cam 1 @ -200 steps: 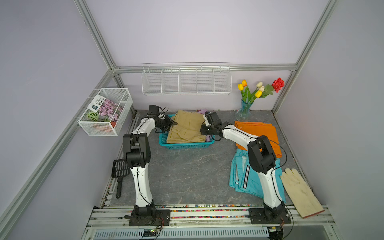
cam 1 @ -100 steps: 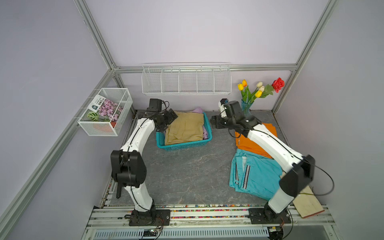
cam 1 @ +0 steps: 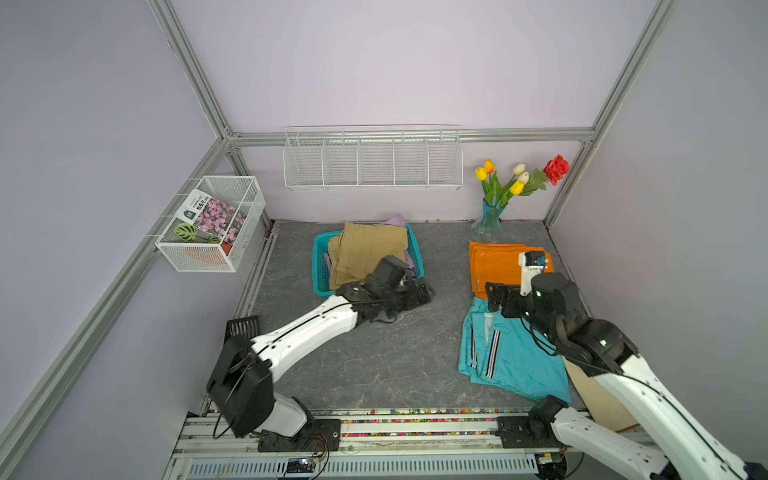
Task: Put the folded long pants in the basket
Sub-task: Move the long pant to the center of the board.
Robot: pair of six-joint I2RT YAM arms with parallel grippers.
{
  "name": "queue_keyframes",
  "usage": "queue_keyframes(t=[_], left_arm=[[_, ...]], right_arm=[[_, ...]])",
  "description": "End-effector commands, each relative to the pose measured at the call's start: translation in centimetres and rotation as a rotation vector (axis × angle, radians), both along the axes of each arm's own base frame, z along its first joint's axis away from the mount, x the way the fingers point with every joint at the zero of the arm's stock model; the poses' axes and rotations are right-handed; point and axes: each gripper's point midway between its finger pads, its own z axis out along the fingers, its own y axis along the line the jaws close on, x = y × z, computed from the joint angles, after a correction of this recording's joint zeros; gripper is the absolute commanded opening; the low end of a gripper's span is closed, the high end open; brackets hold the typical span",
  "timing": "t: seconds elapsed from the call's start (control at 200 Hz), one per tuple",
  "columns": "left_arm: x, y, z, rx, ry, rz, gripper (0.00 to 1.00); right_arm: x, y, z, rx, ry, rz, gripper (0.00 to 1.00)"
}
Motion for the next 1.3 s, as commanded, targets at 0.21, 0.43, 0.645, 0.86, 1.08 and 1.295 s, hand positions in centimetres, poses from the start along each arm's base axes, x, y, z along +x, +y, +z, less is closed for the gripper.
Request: queue_keyframes(t=[0.21, 0.43, 0.645, 0.86, 1.08, 1.295], left_arm=[[-1.1, -8.0, -9.8, 0.033, 0.085, -0.100, 0.97], [-3.3, -11.4, -12.7, -0.034, 0.133, -0.191, 0.96], [-5.4, -12.7, -14.5, -0.055, 0.180, -0.233, 0.94], [-6.0, -13.3, -16.1, -0.046, 0.228, -0.237, 0.26], [-6.0, -10.9, -14.2, -0.032, 0.178, -0.203, 0.00], [-5.3, -0.2, -9.8, 0.045, 0.105, -0.023, 0.00]], right_arm=[[-3.0, -3.7, -2.4, -0.024, 0.031, -0.096, 0.99], [-1.9, -2.6, -3.1, -0.030, 0.068, -0.070, 0.99], [-2.5, -3.0, -2.7, -0.014, 0.048, -0.073, 0.99], [-3.0, -3.2, -2.9, -0.008, 0.052, -0.070, 0.99], [-2.9, -2.8, -3.9, 0.000, 0.069, -0.066, 0.99], [-2.1, -0.6, -5.5, 0.141, 0.071, -0.025, 0.99]])
